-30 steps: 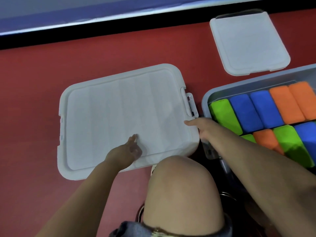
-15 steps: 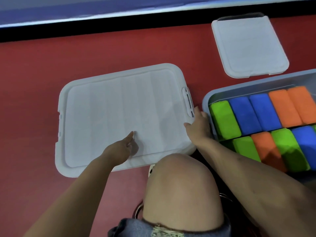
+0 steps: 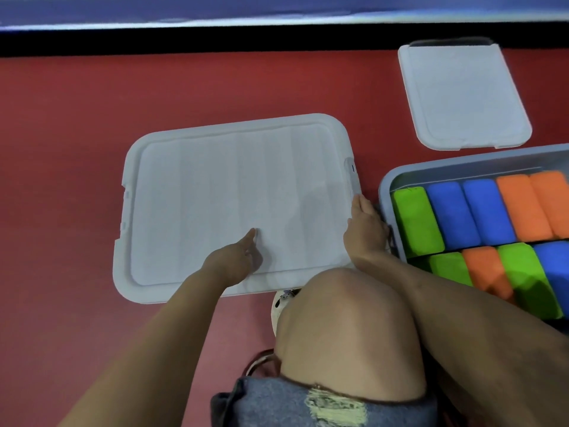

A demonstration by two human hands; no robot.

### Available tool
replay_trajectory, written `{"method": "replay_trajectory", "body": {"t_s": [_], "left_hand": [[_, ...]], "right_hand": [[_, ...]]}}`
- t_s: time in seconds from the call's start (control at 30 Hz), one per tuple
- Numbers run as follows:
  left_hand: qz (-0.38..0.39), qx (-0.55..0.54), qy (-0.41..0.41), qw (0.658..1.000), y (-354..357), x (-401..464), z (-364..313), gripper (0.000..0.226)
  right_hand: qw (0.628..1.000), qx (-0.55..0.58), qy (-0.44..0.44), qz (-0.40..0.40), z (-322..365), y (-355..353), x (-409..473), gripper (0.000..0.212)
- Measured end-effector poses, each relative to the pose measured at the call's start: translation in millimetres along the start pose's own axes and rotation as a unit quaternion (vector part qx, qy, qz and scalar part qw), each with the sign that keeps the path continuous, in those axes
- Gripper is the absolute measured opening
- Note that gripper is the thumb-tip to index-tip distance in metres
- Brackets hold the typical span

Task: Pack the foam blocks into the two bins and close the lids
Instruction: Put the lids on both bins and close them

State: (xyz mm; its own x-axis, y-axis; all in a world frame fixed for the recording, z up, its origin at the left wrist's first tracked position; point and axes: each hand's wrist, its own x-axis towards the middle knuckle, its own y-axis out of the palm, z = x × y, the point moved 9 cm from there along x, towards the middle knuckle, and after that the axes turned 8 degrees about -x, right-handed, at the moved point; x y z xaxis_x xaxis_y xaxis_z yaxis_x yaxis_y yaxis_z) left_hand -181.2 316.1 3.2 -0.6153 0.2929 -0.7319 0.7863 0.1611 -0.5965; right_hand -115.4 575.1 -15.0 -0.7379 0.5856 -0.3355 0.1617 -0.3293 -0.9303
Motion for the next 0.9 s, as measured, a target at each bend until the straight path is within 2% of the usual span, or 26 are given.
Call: {"method": "replay_trajectory", "body": {"t_s": [0.17,0.23,0.3,0.37,0.5,0.6,0.7,0.8,0.9], "left_hand": [[0.007,-0.028,0.007,1.0,-6,-1,-2,0.061],[0.025,-0.13,0.012,0.991,-13,-4,2,0.061],[0.021,-0.304,0.022,0.952,-25,-7,11,0.06],[-0.052,-0.4,0.024,0.915,-49,-9,36,0.053],[-0.287,-0.416,-0.055,0.861,-109,-19,130,0.046],[-0.346,-0.403,-0.118,0.839,-131,-25,190,0.051],[-0.315,-0.417,-0.191,0.831,-123,-24,231,0.067],[-0.248,-0.474,-0.213,0.817,-100,-14,246,0.078],[-0.198,-0.507,-0.215,0.811,-85,-3,246,0.064]], "right_hand": [[0.994,-0.094,-0.018,0.049,3,-4,5,0.056],[0.99,-0.106,-0.014,0.091,13,-15,12,0.054],[0.987,-0.062,-0.07,0.134,50,-32,17,0.058],[0.969,-0.054,-0.162,0.177,105,-52,11,0.062],[0.945,0.021,-0.225,0.235,213,-71,-11,0.063],[0.922,0.137,-0.232,0.279,271,-42,-46,0.058],[0.895,0.171,-0.204,0.359,280,27,-84,0.066],[0.867,0.211,-0.148,0.426,261,69,-98,0.081],[0.842,0.234,-0.141,0.465,256,74,-95,0.063]]}}
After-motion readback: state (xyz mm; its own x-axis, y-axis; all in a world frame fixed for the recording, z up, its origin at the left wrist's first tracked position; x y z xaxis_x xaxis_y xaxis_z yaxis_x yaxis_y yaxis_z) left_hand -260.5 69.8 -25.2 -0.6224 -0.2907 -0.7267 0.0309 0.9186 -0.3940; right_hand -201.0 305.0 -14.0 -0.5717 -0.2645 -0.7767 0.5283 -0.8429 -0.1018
